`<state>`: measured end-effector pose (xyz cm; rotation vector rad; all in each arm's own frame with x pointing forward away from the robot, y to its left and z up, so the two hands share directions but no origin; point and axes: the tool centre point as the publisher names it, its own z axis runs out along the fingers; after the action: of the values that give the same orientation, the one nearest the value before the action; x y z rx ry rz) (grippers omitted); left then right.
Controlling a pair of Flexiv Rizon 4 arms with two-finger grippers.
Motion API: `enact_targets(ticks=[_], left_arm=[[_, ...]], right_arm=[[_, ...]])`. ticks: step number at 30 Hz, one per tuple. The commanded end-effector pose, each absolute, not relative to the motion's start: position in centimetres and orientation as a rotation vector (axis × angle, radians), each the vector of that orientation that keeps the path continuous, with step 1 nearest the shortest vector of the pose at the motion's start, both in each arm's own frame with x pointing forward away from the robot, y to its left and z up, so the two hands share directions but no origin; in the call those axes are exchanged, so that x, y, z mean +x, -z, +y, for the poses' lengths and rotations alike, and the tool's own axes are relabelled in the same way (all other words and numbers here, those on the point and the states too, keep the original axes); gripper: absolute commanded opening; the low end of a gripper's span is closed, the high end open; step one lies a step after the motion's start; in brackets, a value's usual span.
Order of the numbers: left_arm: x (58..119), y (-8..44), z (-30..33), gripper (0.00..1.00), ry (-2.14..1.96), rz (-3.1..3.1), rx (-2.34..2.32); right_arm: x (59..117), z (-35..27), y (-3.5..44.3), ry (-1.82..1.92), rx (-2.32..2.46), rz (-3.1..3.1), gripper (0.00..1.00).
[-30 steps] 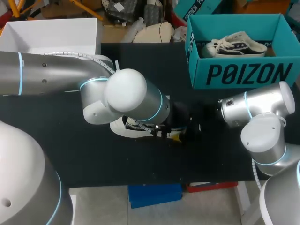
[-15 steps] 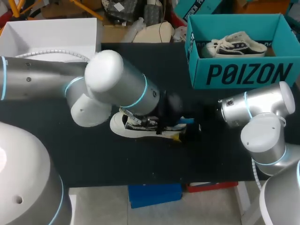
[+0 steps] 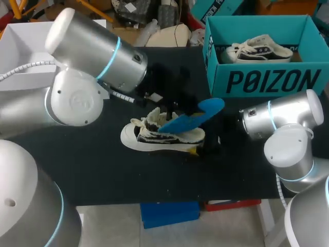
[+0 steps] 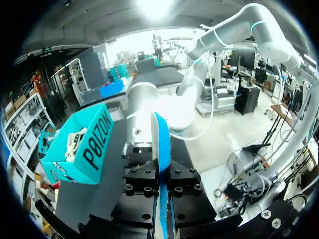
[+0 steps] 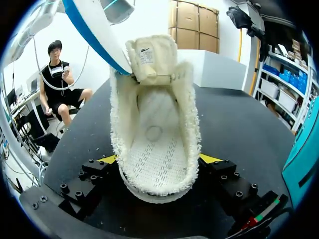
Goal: Take the shoe out of the shoebox, open the shoe tongue, remove and reinsert the insole, then place the shoe into the shoebox
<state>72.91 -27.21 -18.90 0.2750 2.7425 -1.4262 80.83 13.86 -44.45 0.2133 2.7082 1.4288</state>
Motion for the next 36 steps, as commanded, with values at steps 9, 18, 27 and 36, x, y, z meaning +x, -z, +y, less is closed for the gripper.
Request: enact_targets(ticks=[9, 18, 27, 36], left_arm=[[72.9, 11.9, -23.5, 0.0, 1.809, 2.775, 0.405], [72.9, 11.9, -23.5, 0.0, 1.809, 2.775, 0.405], [71.6, 8.8, -22.6, 0.0, 2.131, 2.801, 0.168], [70.0, 1.9, -23.2, 0.0, 2.408, 2.72, -0.048]], right_arm=[[80.8, 13.8, 44.8, -1.427, 0.215, 2.709, 0.0], [80.8, 13.8, 44.8, -1.427, 0.215, 2.709, 0.0], [80.8, 13.8, 44.8, -1.427, 0.215, 2.709, 0.0], [80.8, 13.8, 44.8, -1.427, 0.215, 2.709, 0.0]])
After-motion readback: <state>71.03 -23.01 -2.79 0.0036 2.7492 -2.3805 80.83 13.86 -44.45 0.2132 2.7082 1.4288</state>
